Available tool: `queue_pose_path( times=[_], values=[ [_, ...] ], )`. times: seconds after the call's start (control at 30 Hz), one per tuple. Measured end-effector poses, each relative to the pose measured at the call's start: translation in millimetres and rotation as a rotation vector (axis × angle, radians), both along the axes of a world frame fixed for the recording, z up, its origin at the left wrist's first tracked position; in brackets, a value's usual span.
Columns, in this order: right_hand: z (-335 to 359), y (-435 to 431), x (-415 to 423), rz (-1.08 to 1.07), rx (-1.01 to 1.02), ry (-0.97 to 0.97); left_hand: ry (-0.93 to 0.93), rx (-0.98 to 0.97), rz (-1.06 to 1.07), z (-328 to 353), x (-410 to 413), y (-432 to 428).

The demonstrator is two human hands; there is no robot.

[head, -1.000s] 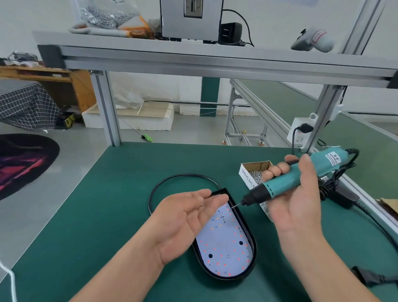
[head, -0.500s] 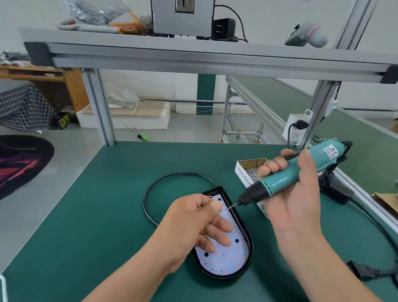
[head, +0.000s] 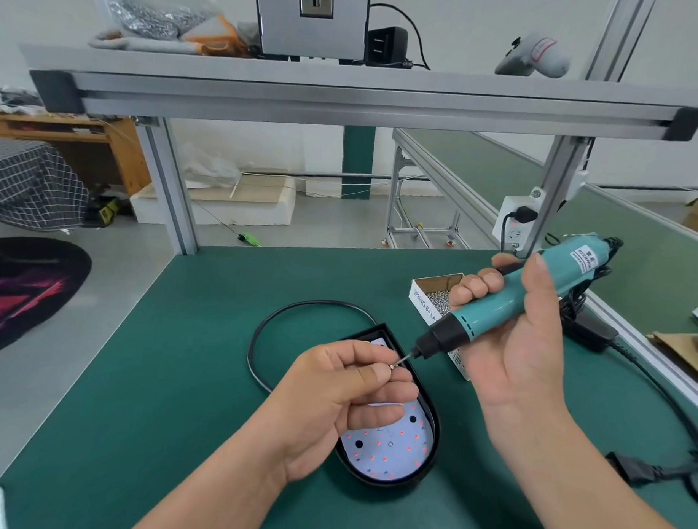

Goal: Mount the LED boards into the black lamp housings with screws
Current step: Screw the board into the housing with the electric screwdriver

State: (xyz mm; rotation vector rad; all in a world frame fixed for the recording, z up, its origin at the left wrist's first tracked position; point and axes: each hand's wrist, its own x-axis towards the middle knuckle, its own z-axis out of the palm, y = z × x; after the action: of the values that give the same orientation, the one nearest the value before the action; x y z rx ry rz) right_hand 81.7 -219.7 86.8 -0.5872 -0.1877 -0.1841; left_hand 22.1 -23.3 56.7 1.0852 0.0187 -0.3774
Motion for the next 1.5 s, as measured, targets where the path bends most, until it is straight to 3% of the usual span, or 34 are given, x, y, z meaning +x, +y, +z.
queue_pose_path(
  times=[1.03, 1.3, 1.5],
  values=[
    [-4.7, -0.6, 1.9, 0.010, -0.051, -0.011, 0.029, -0.014, 0.038, -0.9, -0.2, -2.7],
    [-9.8, 0.2, 1.9, 0.022, -0.147, -0.077, -0.073, 0.135, 0.130, -4.0, 0.6, -3.1],
    [-13.0, 2.8, 2.7, 0.018, -0.096, -0.017, -0.106, 0.202, 0.156, -4.9, 1.9, -3.6]
  ],
)
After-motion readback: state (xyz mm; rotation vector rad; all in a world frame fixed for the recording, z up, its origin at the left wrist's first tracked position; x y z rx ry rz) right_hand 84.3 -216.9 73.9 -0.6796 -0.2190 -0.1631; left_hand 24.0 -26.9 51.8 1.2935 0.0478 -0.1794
